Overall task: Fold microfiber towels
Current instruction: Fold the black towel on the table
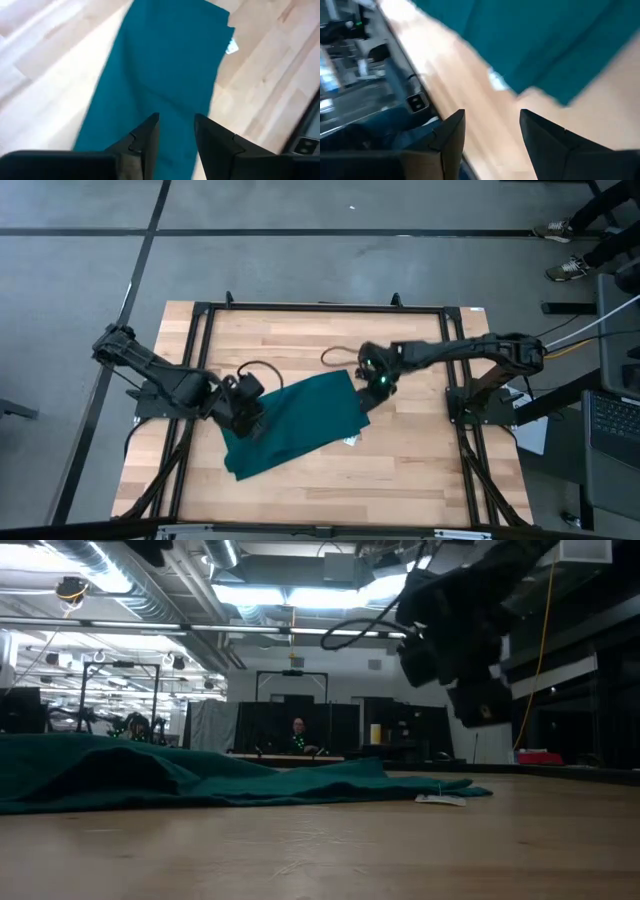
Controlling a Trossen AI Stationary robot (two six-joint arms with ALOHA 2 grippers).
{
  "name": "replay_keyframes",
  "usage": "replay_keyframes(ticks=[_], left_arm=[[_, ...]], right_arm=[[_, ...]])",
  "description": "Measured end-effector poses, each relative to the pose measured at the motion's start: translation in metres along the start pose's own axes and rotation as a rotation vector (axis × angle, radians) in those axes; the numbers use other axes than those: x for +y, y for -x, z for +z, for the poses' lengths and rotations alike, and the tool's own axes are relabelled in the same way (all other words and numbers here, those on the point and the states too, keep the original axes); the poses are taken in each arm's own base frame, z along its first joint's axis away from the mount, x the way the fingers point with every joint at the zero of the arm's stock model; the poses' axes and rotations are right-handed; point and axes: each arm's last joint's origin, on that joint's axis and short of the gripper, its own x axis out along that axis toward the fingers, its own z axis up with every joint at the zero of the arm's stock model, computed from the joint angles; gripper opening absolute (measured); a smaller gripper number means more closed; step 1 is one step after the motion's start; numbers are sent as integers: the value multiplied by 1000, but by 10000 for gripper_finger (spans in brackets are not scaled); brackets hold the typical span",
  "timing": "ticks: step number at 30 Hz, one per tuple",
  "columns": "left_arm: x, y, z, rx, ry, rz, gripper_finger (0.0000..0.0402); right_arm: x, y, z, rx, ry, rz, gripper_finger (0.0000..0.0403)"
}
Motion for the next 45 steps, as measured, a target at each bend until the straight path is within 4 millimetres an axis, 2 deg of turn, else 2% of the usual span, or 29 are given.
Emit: replay_keyframes(ticks=[5,8,14,18,26,37,45], left_arm=[[6,-5,11,0,-67,24,118],[8,-8,13,7,-96,33,117],[14,-25,-1,128,-150,50,116],[15,-37,-9,168,-142,34,116],[18,-43,-15,192,-175,16,116],[20,-58,-24,209,-166,-8,116],[17,-67,-28,214,-120,-63,116]], right_arm=[[0,-36,-21,-16,-74,100,181],[-3,-45,-29,-59,-136,89,174],[-6,-57,-42,-101,-196,27,162],[-14,-62,-48,-152,-252,14,155],[-14,-64,-48,-247,-316,22,157],[-21,-67,-47,-284,-353,-34,155],[-16,-73,-53,-327,-343,-41,138]])
